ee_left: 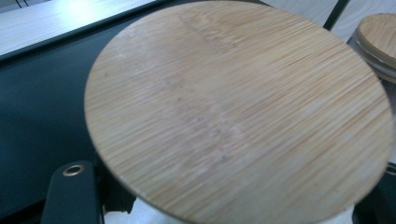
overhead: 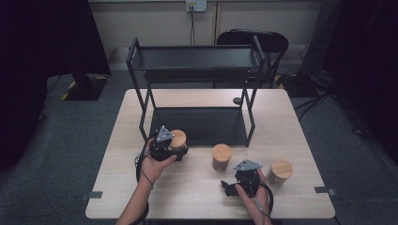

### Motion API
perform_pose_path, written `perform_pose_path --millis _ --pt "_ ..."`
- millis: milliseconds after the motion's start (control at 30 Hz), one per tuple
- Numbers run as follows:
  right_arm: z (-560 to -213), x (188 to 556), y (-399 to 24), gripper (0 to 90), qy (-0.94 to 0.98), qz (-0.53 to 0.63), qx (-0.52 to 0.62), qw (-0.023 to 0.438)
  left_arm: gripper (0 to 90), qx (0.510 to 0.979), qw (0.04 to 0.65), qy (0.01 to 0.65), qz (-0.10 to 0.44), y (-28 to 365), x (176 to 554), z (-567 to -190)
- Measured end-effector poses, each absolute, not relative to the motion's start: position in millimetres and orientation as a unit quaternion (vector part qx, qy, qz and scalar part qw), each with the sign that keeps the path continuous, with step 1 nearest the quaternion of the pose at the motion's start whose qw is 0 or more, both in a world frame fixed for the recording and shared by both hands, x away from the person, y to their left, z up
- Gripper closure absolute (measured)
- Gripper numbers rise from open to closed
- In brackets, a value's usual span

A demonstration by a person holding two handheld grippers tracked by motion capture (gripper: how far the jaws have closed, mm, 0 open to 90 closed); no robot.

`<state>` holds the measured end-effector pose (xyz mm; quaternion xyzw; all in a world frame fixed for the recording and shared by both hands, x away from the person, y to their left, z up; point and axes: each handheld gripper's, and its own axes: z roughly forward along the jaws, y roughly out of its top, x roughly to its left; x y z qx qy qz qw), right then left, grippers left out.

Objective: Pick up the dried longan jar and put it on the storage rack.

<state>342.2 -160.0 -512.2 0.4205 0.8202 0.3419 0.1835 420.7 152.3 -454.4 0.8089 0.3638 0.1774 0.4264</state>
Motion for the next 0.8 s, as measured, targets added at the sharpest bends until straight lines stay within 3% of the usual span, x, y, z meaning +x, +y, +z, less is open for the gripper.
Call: perform_pose_path --millis 800 --pt "-512.2 342.1 -160.0 0.0 0.82 0.342 0.42 0.183 25.8 0.802 0.43 0.376 0.176 148.1 435.7 -444.7"
